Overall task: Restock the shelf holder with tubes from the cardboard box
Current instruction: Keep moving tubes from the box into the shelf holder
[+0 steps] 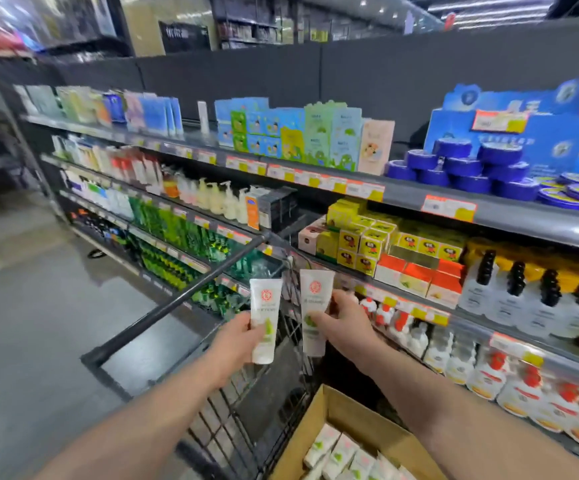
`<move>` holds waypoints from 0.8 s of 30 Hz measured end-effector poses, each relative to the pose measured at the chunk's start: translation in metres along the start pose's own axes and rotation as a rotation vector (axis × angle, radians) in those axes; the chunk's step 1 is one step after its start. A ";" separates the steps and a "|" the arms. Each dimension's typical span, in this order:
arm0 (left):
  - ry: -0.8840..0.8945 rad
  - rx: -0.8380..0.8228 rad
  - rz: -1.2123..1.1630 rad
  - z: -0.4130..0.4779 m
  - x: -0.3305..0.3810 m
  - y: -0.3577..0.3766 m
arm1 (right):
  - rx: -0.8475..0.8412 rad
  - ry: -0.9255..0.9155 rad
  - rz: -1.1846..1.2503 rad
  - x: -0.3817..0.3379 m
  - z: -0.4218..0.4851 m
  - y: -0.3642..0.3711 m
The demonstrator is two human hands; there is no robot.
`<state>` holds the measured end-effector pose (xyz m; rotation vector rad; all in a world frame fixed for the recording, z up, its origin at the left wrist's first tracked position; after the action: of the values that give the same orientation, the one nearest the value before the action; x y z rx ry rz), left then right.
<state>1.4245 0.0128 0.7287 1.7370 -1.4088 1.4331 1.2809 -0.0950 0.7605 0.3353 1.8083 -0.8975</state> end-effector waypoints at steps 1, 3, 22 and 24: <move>0.019 0.019 -0.011 -0.009 0.005 -0.015 | -0.001 -0.021 -0.010 -0.015 -0.001 0.011; 0.068 0.057 0.028 -0.025 0.008 -0.049 | -0.004 -0.057 -0.022 -0.044 -0.003 0.035; 0.246 0.430 -0.034 -0.230 -0.069 -0.403 | -0.211 -0.326 -0.092 -0.291 -0.041 0.371; 0.263 0.430 -0.056 -0.227 -0.075 -0.422 | -0.230 -0.330 -0.094 -0.303 -0.034 0.387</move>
<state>1.7179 0.3837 0.8355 1.7293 -0.9559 1.9577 1.6169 0.2466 0.8741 -0.0435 1.6077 -0.7493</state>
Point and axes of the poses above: each hand's wrist, its own z-axis towards the middle knuckle, its own y-axis out of the palm, x = y × z, the point moved 3 cm from there along z, towards the middle knuckle, and after that the axes turned 11 degrees about -x, right-handed, at the moved point
